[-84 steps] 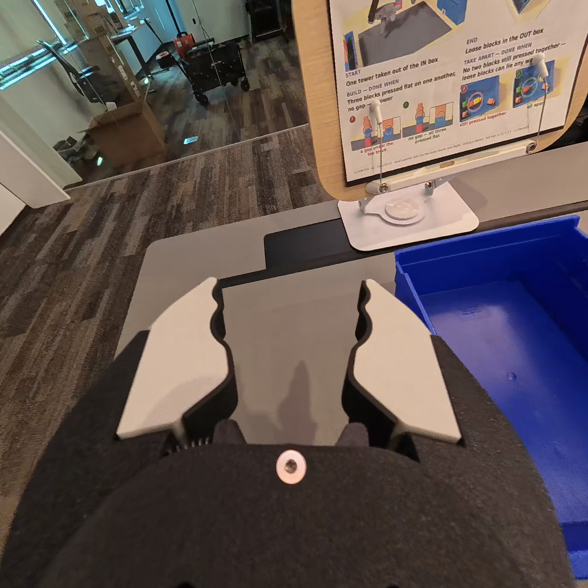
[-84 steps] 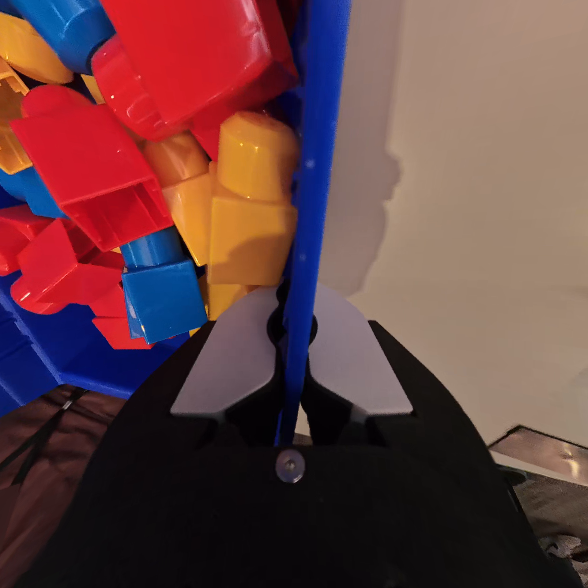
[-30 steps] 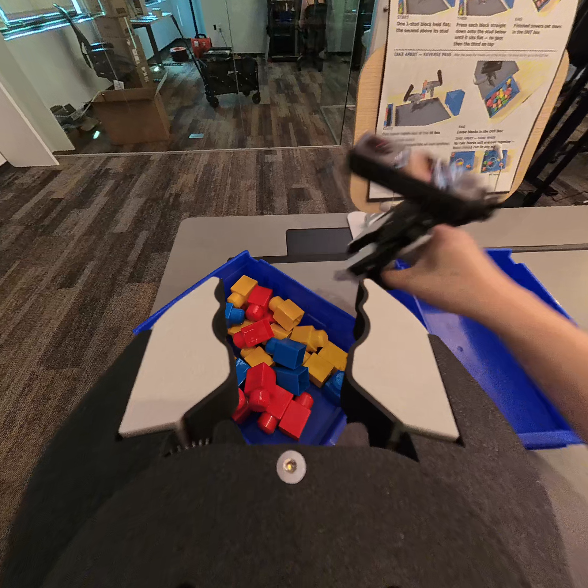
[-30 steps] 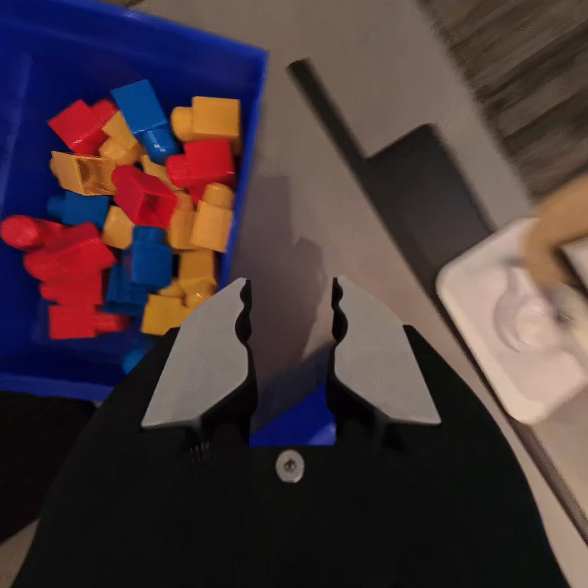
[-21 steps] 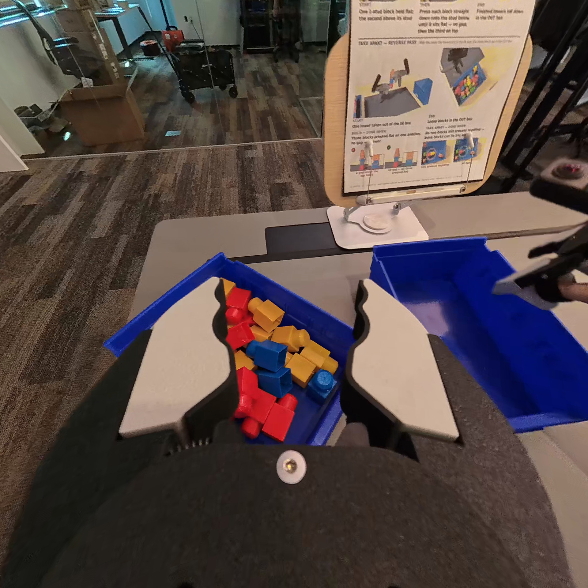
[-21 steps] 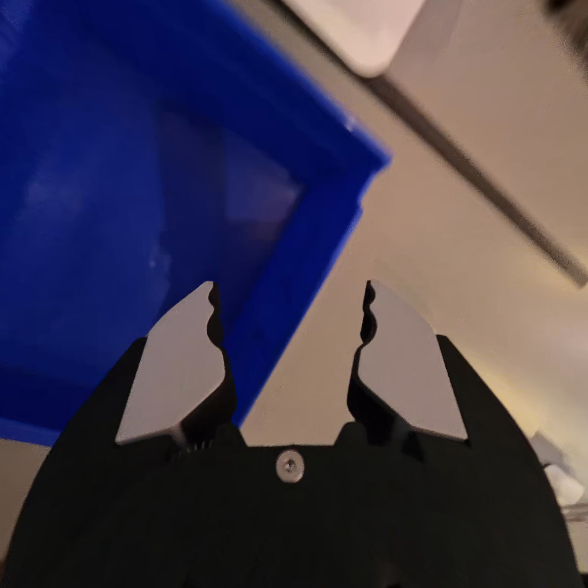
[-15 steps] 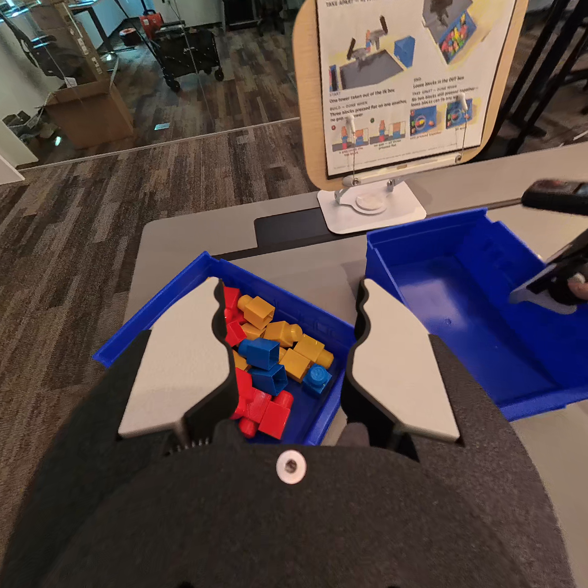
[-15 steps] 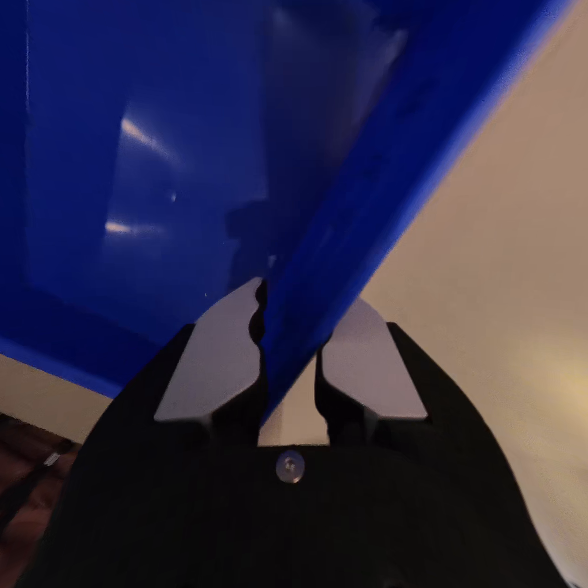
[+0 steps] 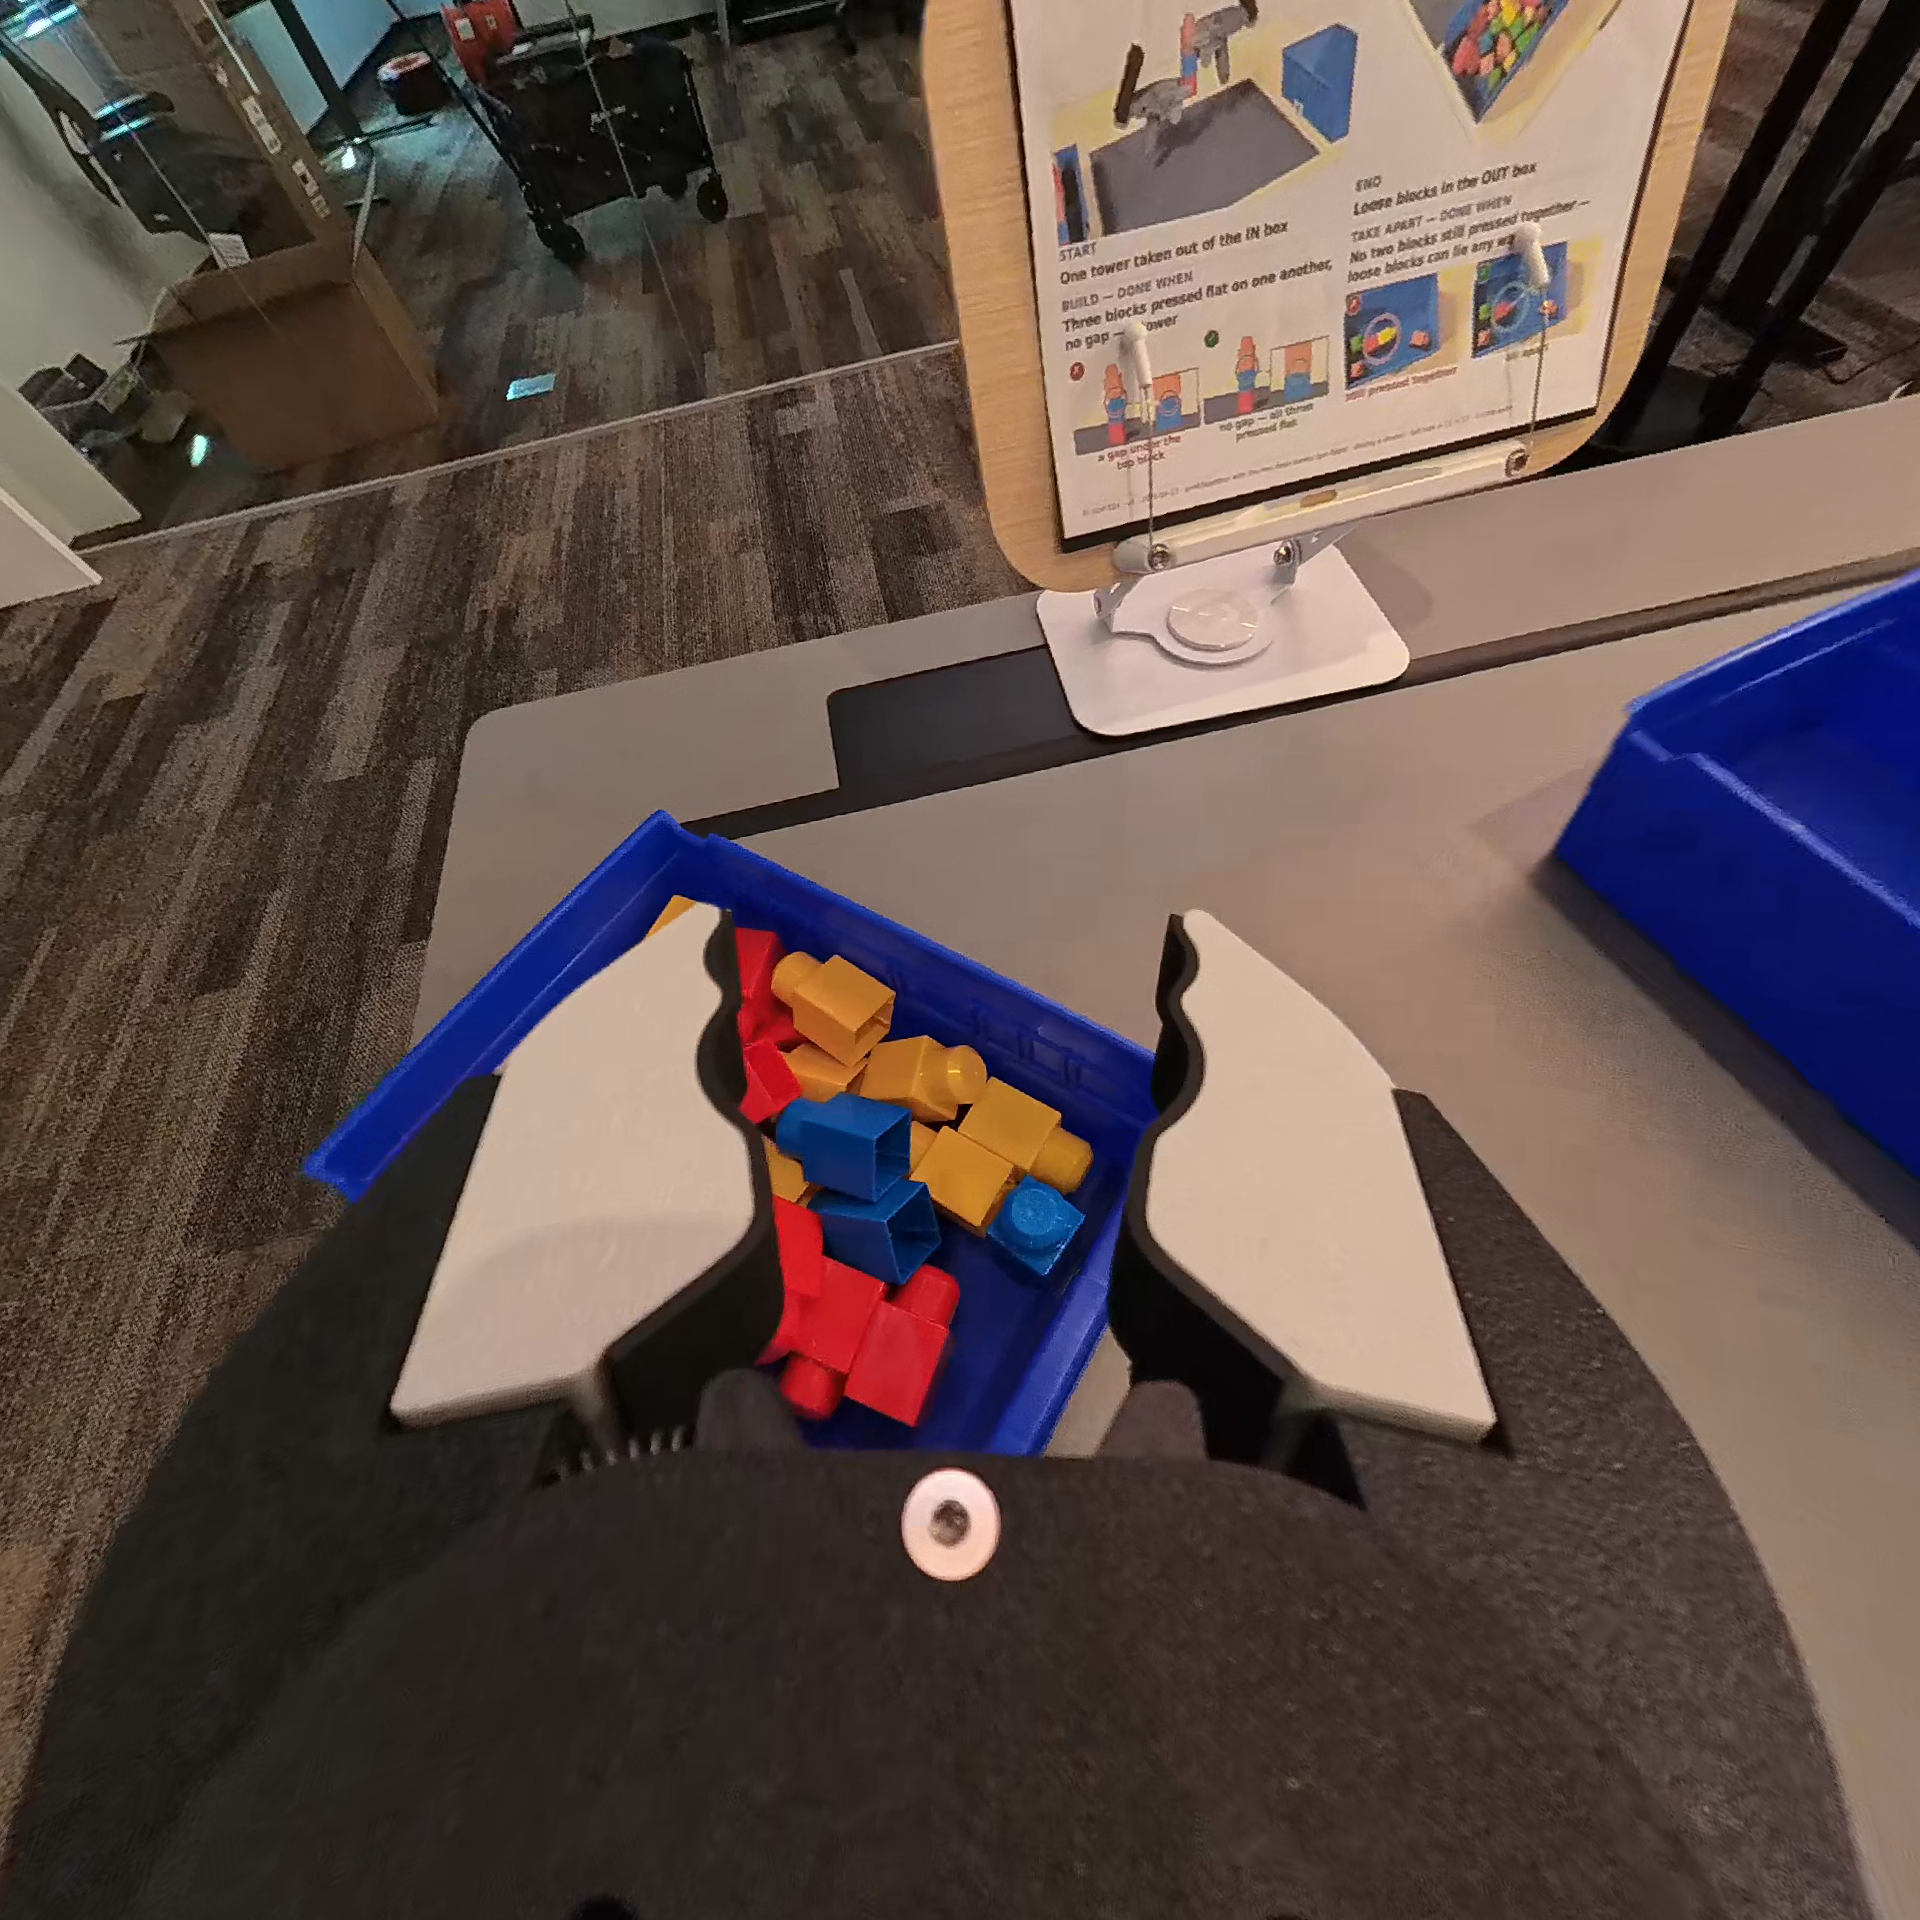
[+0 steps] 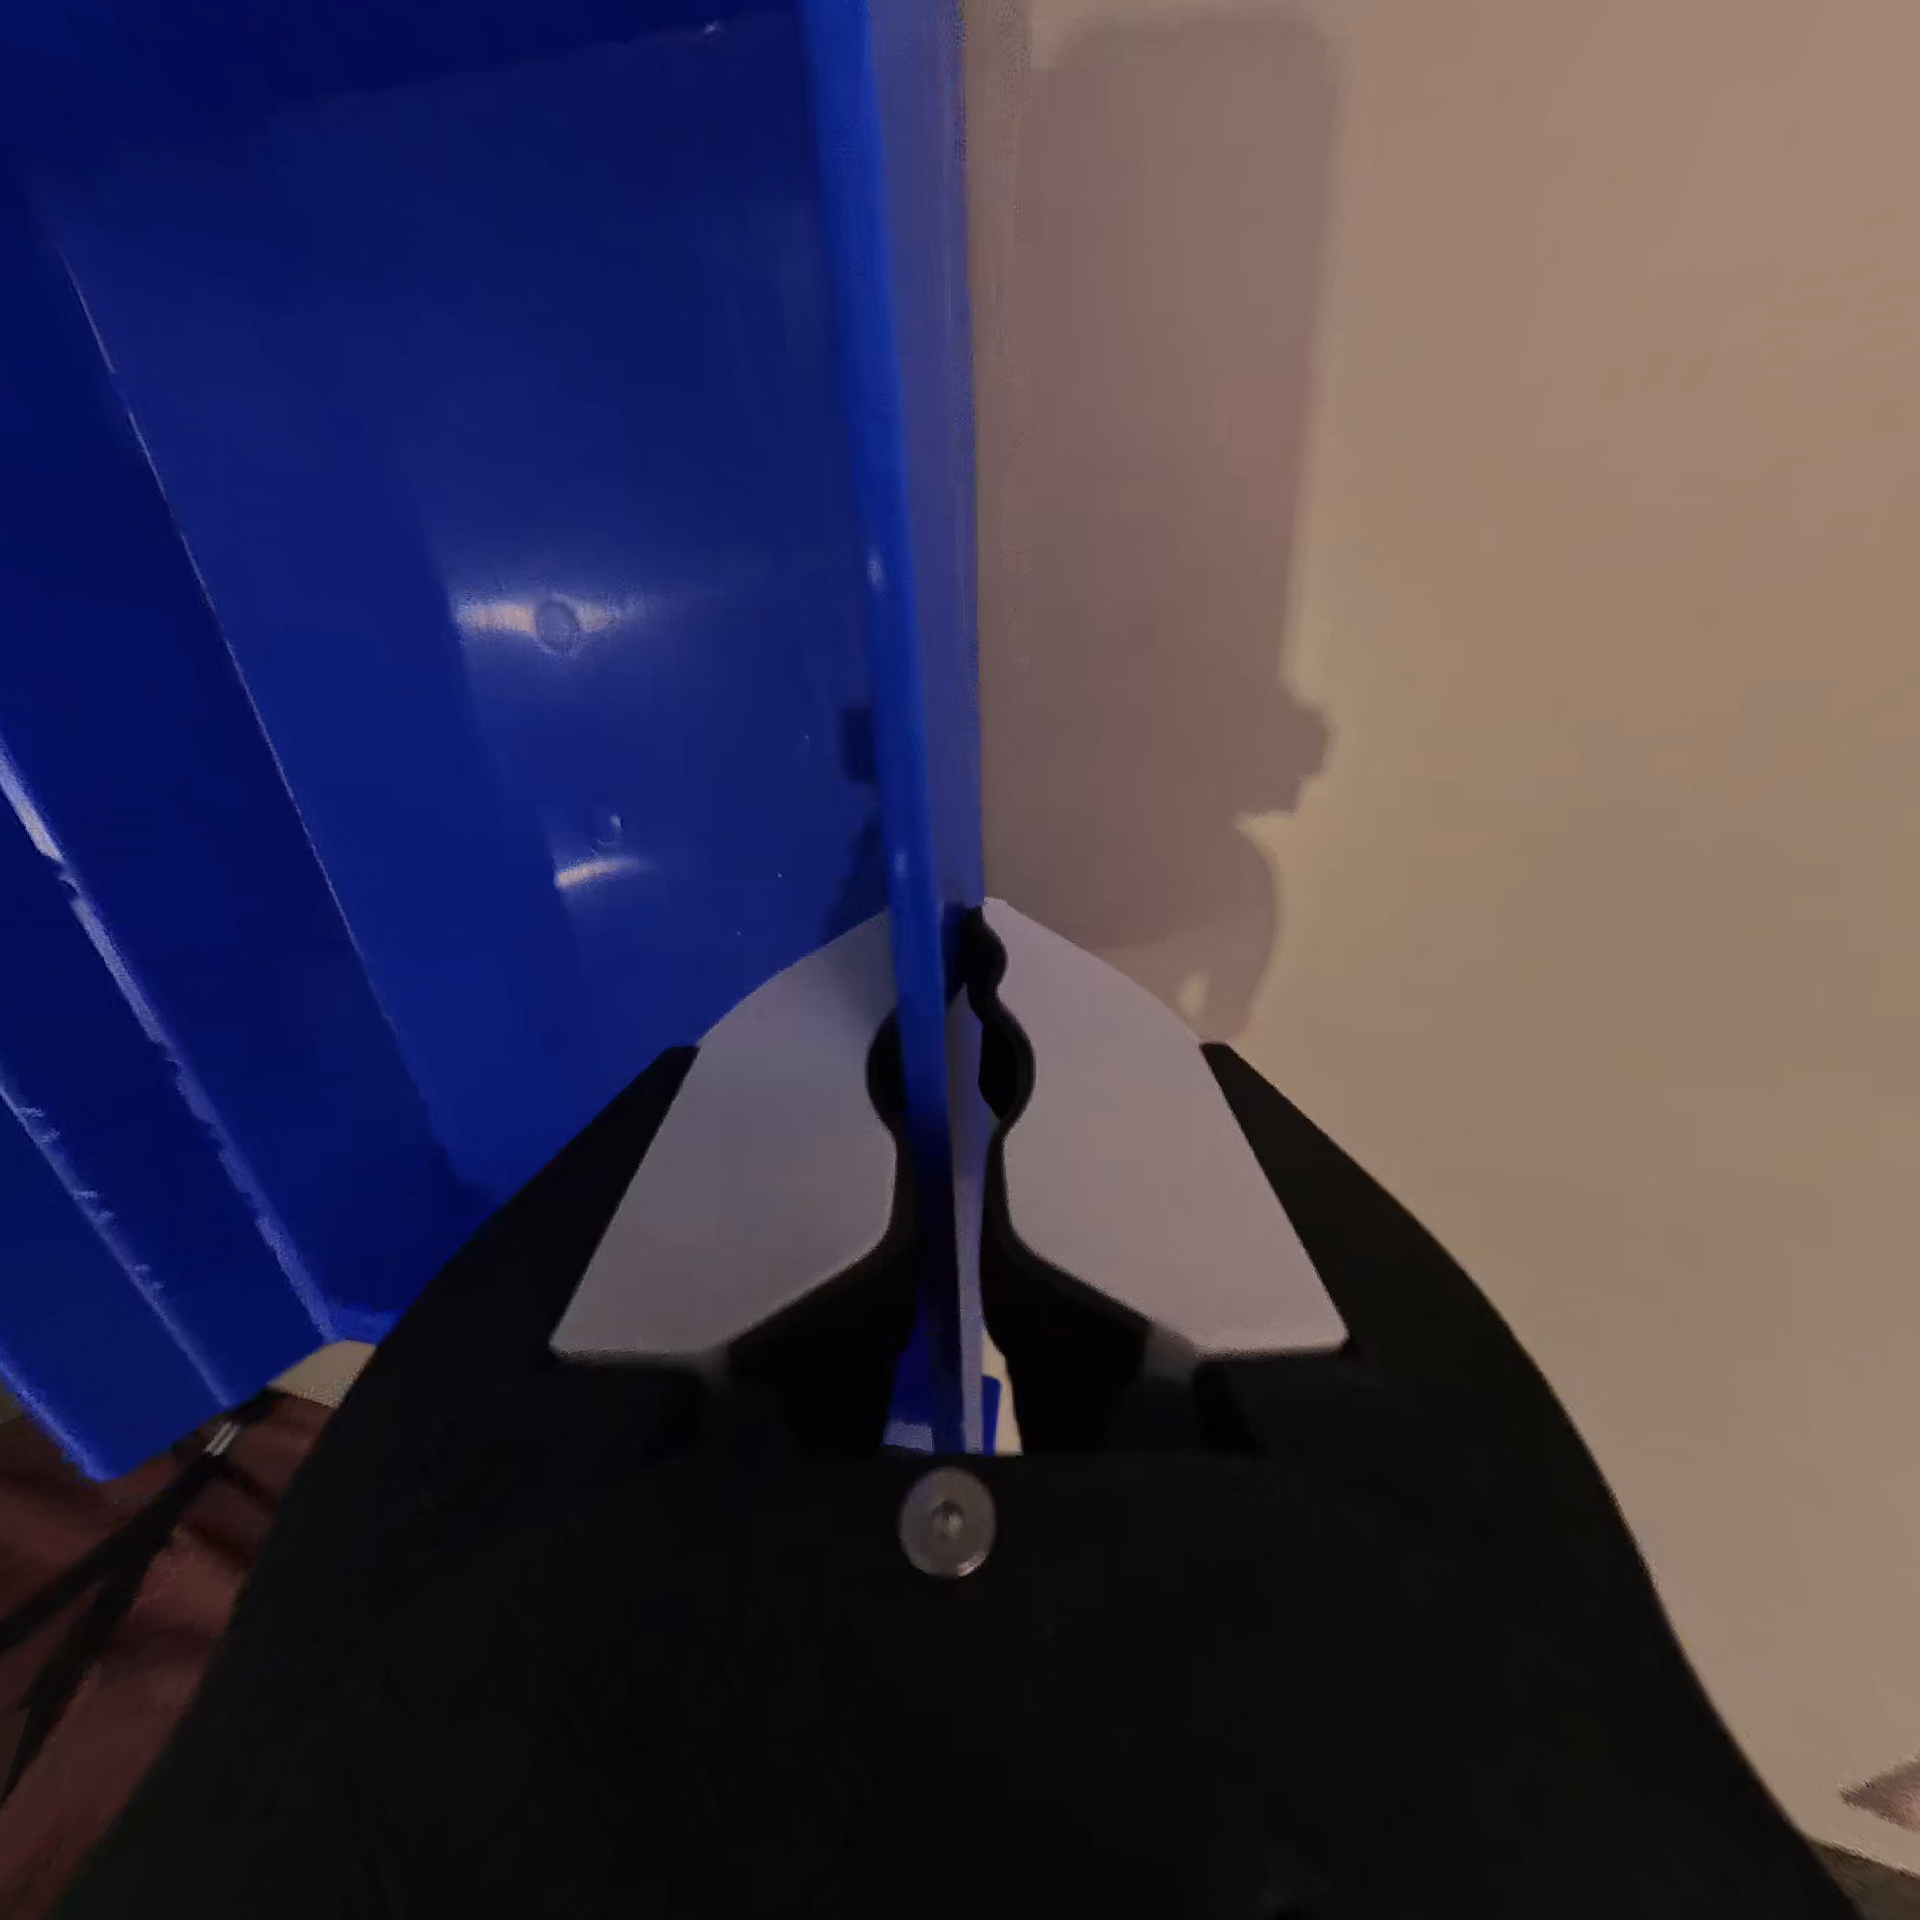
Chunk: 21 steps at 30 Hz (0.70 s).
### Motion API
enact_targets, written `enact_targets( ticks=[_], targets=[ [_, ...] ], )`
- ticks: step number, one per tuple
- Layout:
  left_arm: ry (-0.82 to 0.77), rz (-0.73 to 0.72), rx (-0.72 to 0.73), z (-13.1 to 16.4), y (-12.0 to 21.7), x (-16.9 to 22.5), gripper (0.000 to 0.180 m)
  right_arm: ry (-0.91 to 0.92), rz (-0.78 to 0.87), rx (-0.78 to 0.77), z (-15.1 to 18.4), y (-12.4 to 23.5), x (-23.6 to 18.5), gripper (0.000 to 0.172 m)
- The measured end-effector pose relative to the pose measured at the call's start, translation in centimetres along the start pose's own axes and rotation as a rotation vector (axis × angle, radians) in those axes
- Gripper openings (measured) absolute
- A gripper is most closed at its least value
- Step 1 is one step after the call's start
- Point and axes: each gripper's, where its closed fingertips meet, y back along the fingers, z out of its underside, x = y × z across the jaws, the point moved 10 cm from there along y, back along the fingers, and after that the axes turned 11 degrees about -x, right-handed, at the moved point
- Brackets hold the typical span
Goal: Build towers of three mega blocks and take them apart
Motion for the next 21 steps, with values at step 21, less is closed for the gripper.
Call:
enact_targets(
  ticks=[21],
  targets=[
    [0.262,-0.104,-0.115,4.0,0.2,-8.7,0.08,-0.231,0.01,0.037,3.4,1.8,9.8,0.007]
  ],
)
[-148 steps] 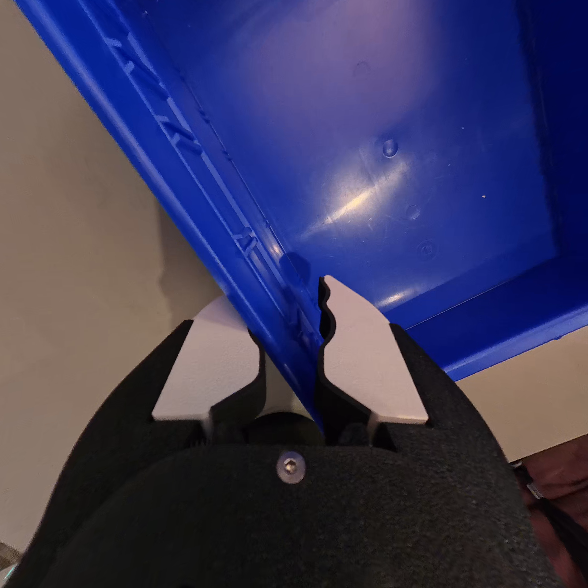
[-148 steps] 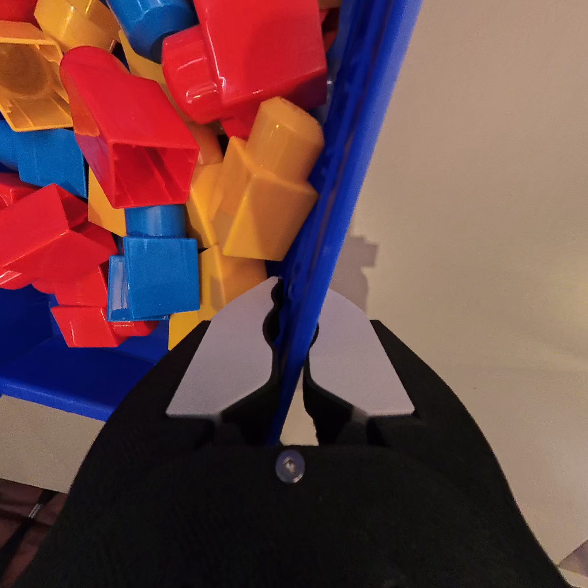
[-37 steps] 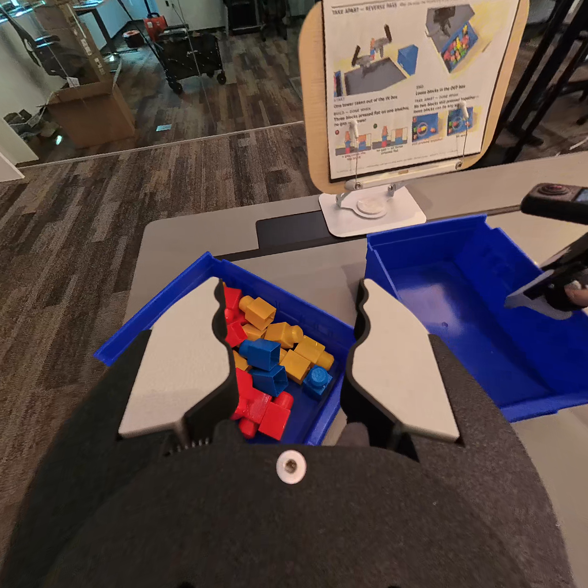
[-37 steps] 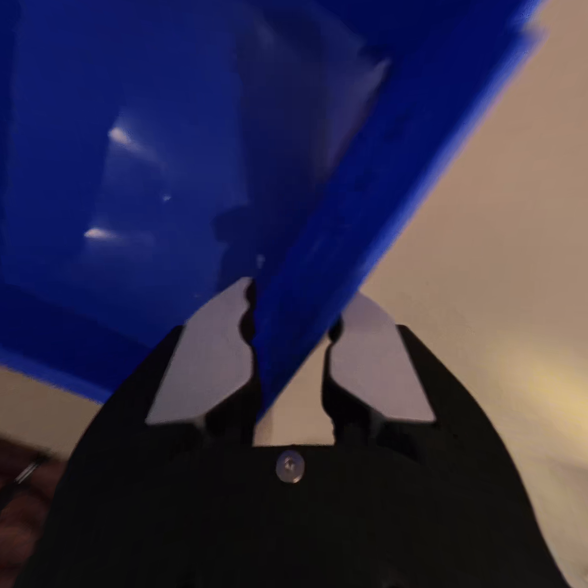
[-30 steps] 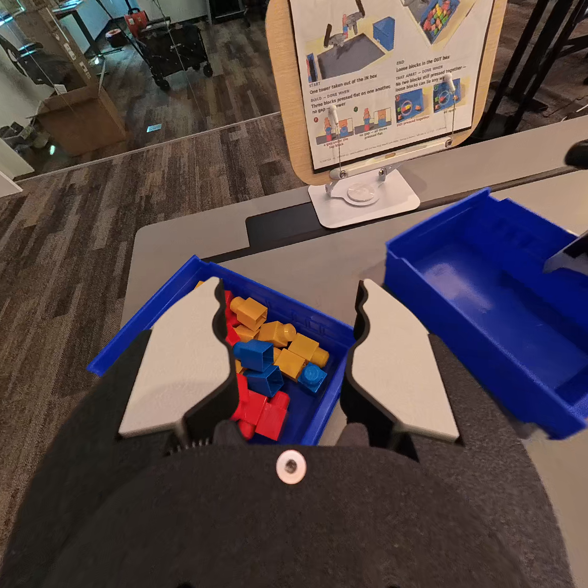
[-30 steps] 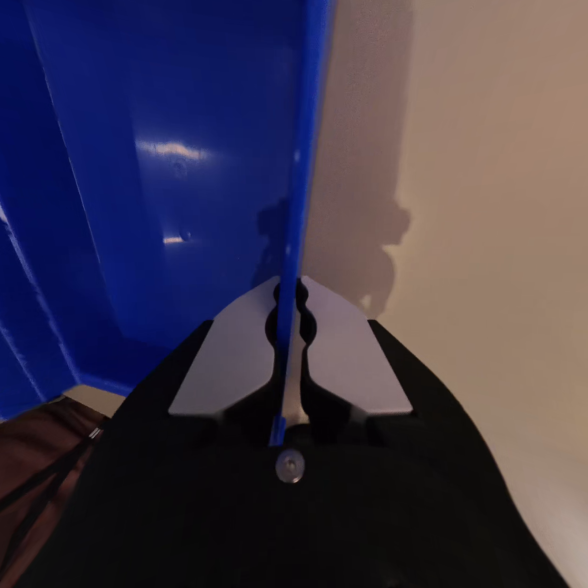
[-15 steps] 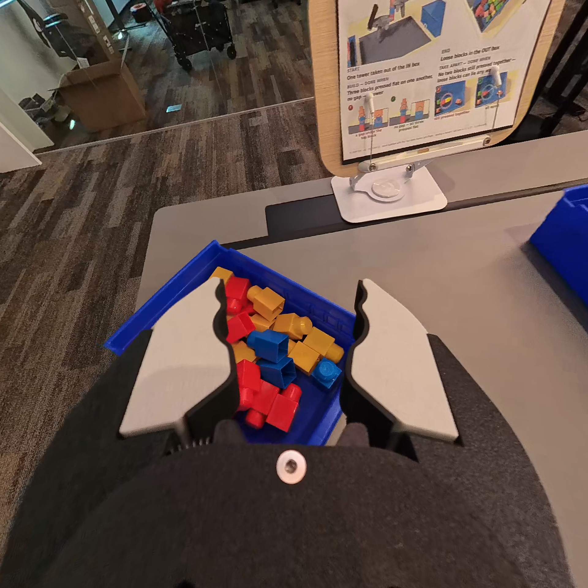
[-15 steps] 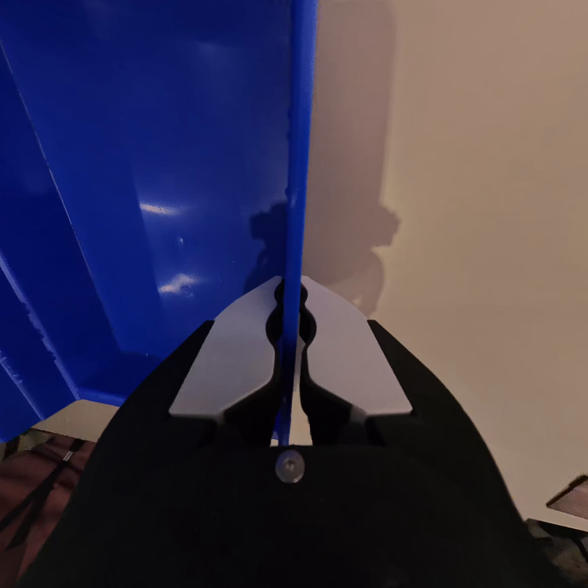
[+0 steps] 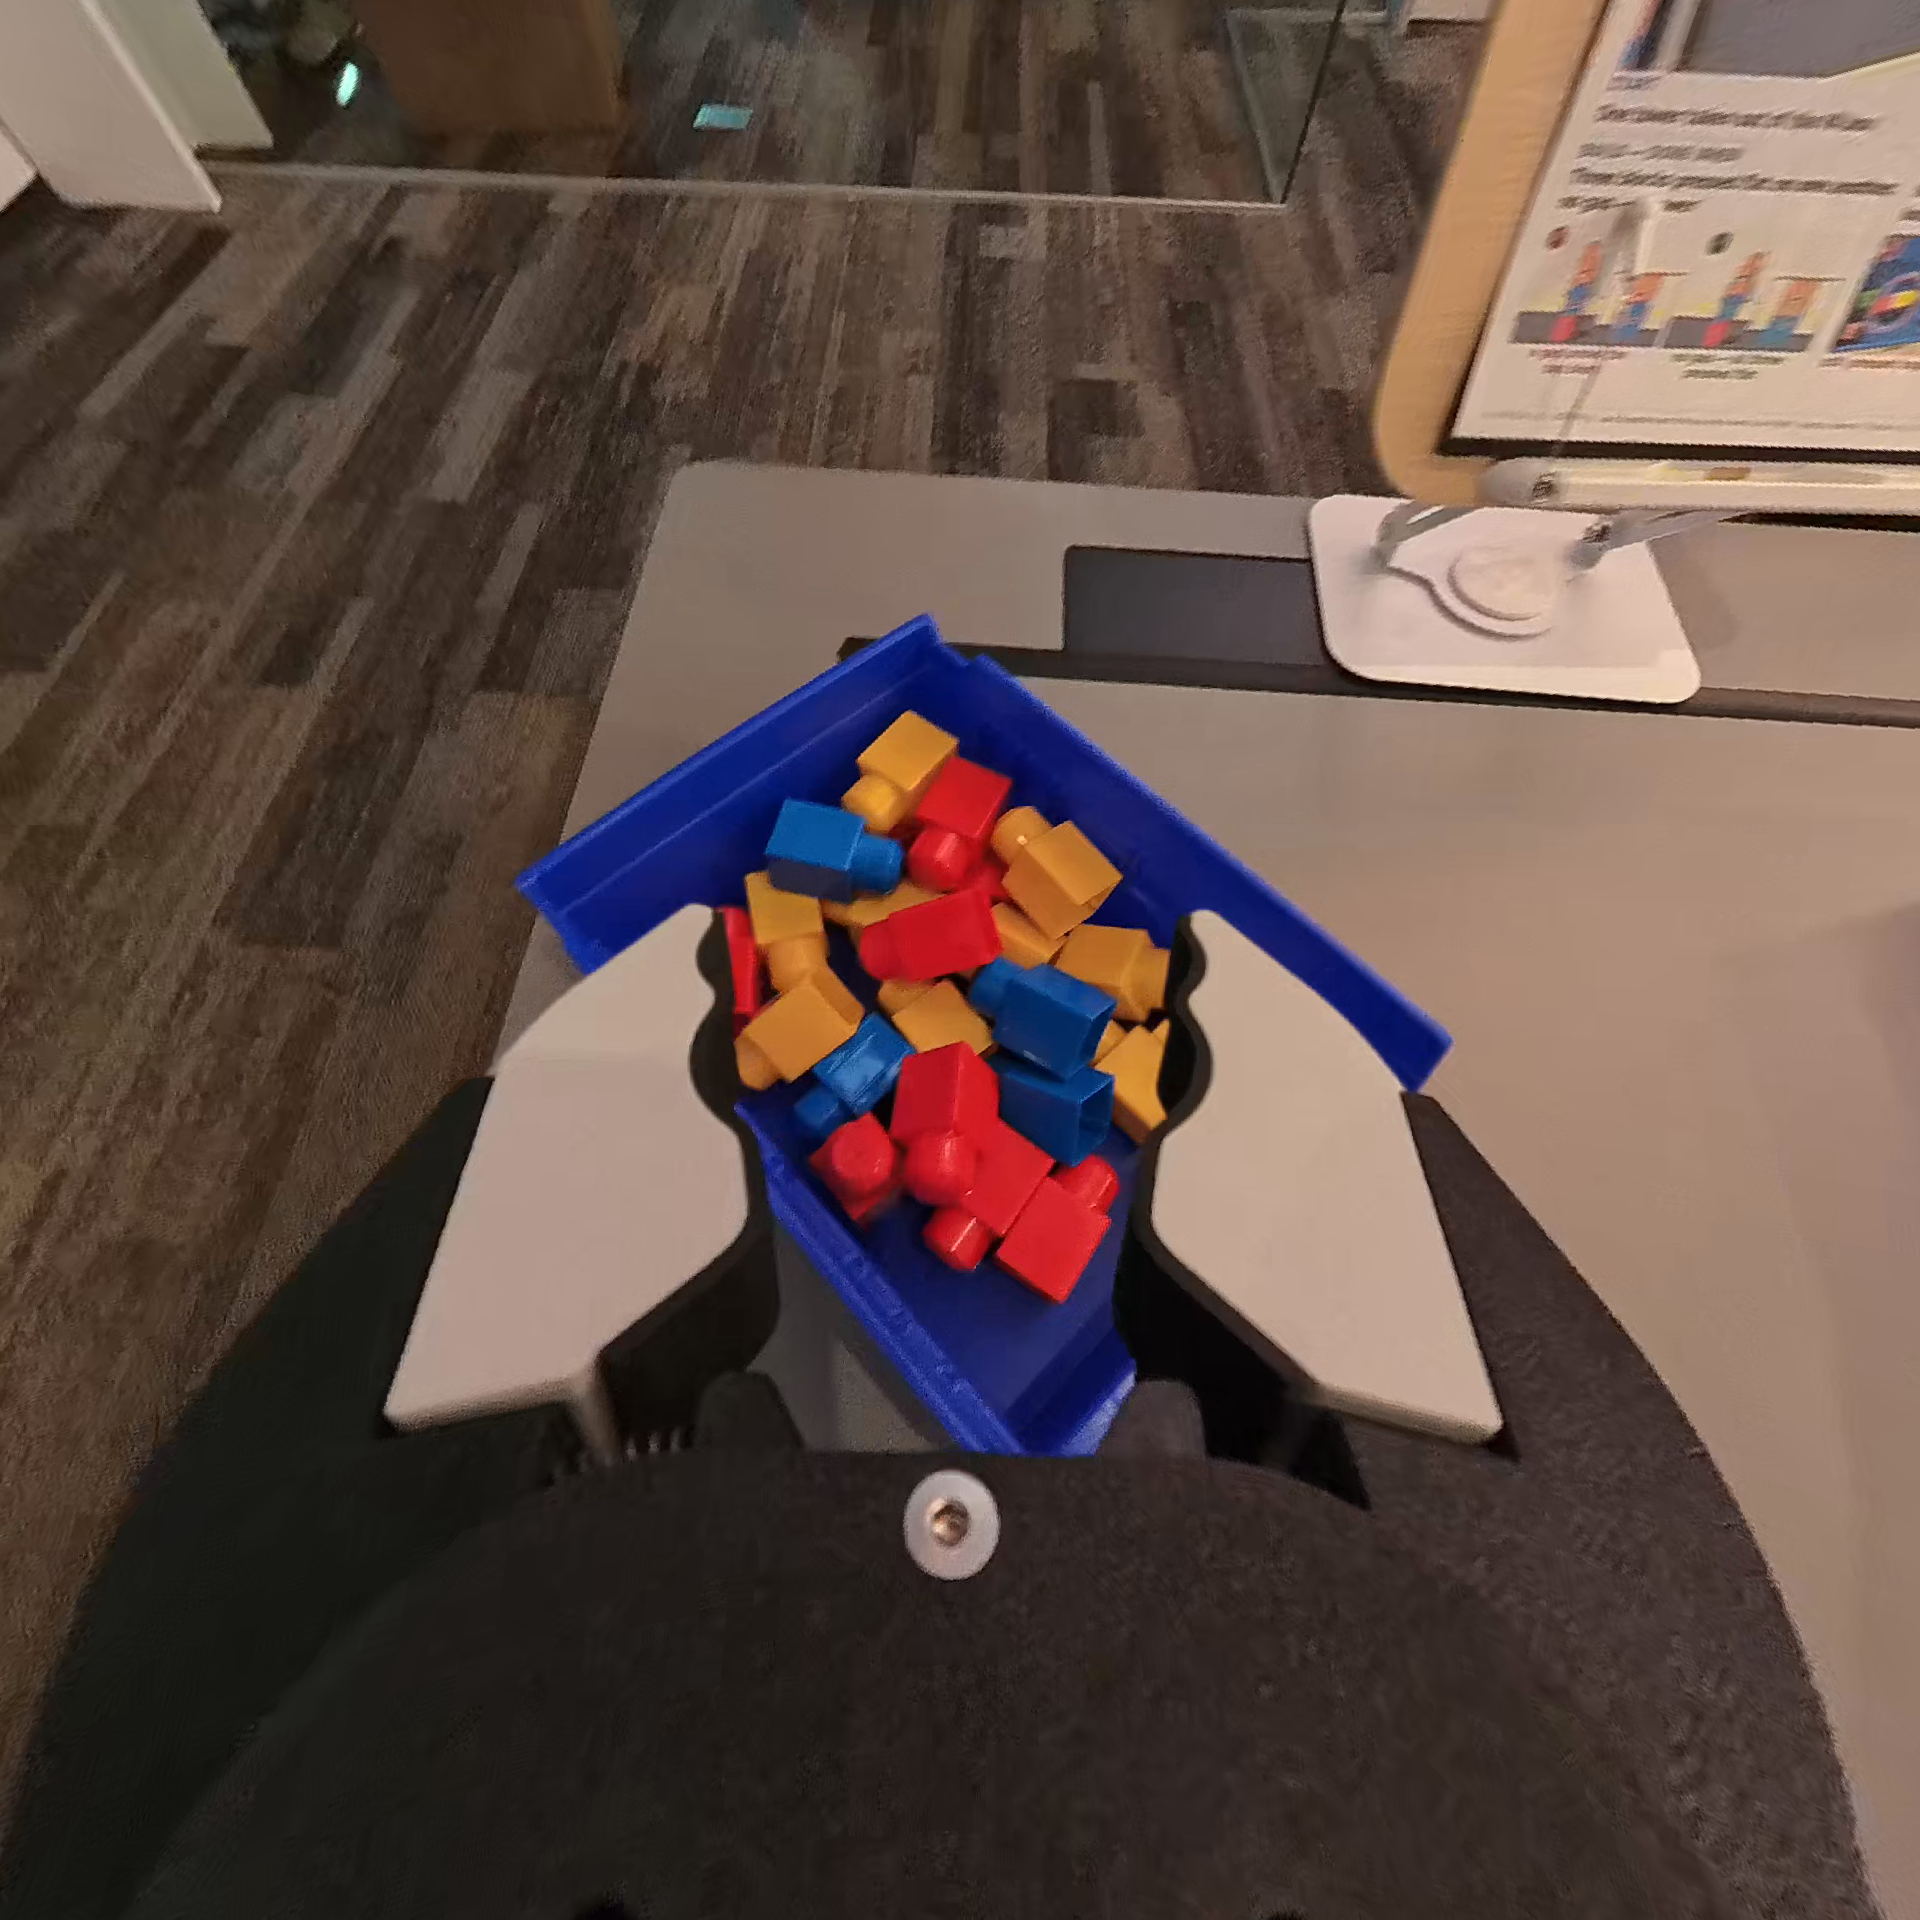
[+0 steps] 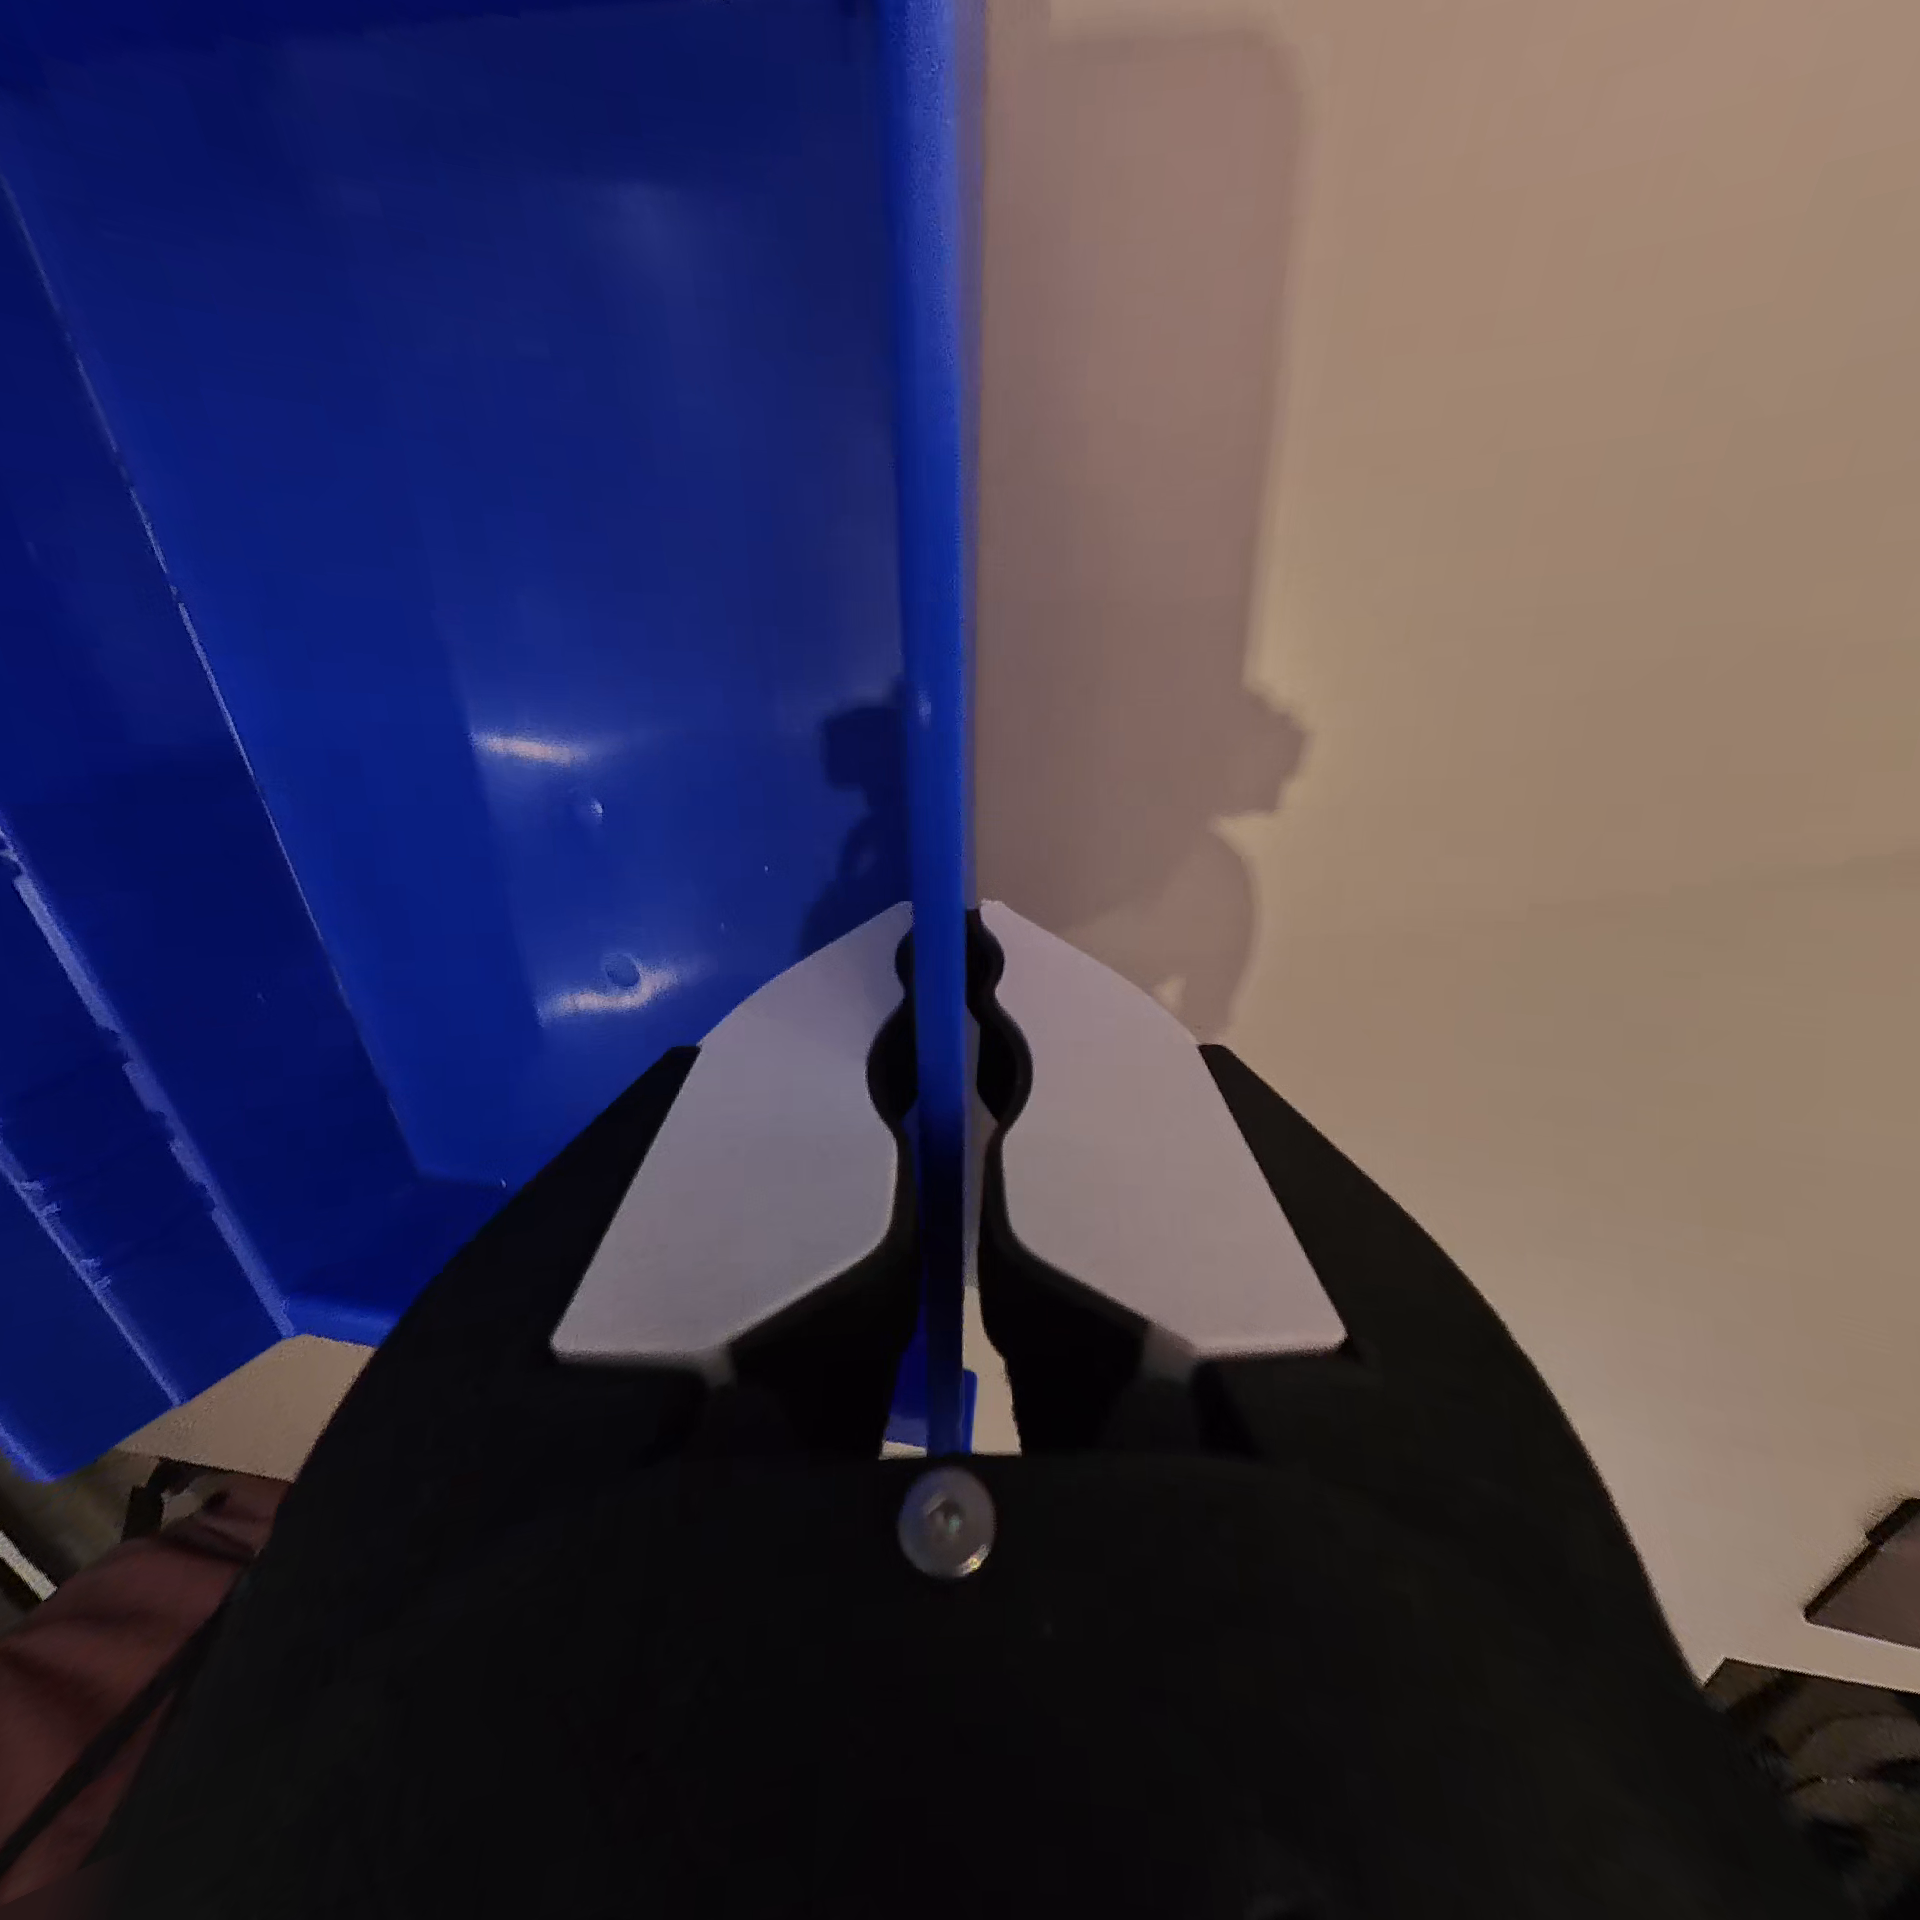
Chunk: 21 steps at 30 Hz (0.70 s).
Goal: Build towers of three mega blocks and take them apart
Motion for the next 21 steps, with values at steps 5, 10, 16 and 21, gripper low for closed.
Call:
enact_targets(
  ticks=[5,10,16,21],
  targets=[
    [0.149,-0.012,-0.116,1.8,-0.9,-4.4,0.081,0.044,0.023,0.058,0.2,0.1,0.0,0.019],
    [0.275,0.003,-0.31,4.0,-3.6,-7.7,0.086,0.087,0.192,0.421,1.0,4.7,-1.0,0.066],
    [0.31,0.053,-0.541,5.4,-8.3,-8.4,0.085,0.169,0.165,0.875,4.3,11.6,-5.8,0.066],
    [0.262,0.032,-0.737,6.5,-11.4,-7.7,0.08,0.283,0.057,1.063,6.1,13.4,-10.2,0.063]
  ],
)
